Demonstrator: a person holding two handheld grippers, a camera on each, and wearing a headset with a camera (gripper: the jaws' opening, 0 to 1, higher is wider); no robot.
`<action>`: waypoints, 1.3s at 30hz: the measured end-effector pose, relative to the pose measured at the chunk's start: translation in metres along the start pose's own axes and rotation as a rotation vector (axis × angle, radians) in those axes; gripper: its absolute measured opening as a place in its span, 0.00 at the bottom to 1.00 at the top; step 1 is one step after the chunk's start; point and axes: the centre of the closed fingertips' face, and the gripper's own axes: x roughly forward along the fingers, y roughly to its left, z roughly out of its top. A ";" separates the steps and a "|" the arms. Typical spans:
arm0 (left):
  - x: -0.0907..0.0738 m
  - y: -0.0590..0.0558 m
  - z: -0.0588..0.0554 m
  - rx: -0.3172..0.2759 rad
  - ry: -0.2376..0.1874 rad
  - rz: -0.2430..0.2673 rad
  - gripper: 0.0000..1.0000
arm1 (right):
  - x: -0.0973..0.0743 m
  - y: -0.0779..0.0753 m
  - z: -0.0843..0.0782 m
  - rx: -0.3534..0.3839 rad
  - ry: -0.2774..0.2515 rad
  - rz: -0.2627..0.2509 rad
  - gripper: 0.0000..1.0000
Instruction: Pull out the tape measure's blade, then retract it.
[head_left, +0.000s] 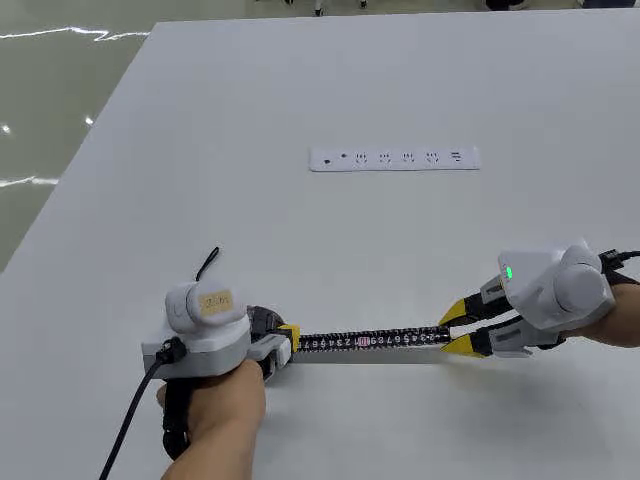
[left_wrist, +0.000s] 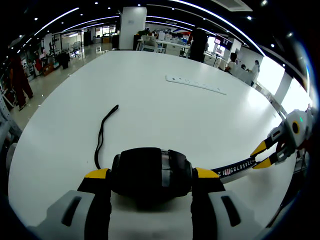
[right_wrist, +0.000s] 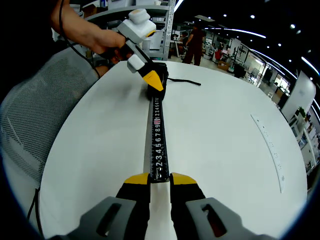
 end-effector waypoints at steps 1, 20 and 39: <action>0.000 0.000 0.000 -0.001 0.000 -0.001 0.61 | 0.000 0.000 0.000 -0.002 0.000 0.001 0.14; 0.001 0.001 0.000 -0.002 0.000 -0.005 0.61 | 0.007 -0.002 0.003 -0.014 0.004 0.014 0.14; 0.001 0.001 0.000 -0.004 -0.001 -0.003 0.61 | 0.009 -0.001 0.006 -0.020 0.008 0.013 0.14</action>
